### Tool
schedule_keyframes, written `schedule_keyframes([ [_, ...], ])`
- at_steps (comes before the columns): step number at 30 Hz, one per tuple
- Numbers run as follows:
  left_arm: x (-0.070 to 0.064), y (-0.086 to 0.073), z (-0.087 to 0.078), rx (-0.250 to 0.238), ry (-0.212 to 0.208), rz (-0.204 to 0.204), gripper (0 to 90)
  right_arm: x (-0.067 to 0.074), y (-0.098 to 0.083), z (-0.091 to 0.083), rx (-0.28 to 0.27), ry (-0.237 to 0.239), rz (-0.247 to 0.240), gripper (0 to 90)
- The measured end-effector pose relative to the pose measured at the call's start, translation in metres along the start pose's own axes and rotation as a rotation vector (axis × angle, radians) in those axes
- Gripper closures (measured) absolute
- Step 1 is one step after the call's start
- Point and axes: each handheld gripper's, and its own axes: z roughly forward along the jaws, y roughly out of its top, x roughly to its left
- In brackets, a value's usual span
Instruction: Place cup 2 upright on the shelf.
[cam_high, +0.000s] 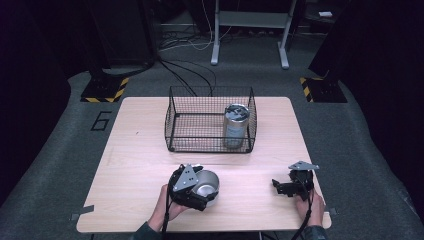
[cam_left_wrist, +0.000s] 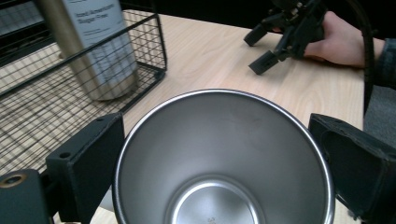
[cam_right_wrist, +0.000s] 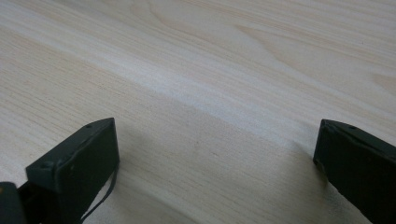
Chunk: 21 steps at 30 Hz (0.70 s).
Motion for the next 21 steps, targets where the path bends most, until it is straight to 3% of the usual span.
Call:
schedule_keyframes([
  [21,0.034,0.006,-0.02,-0.021,0.096,-0.058,6.6,0.0,0.0,0.0,-0.004,0.001,0.003,0.0],
])
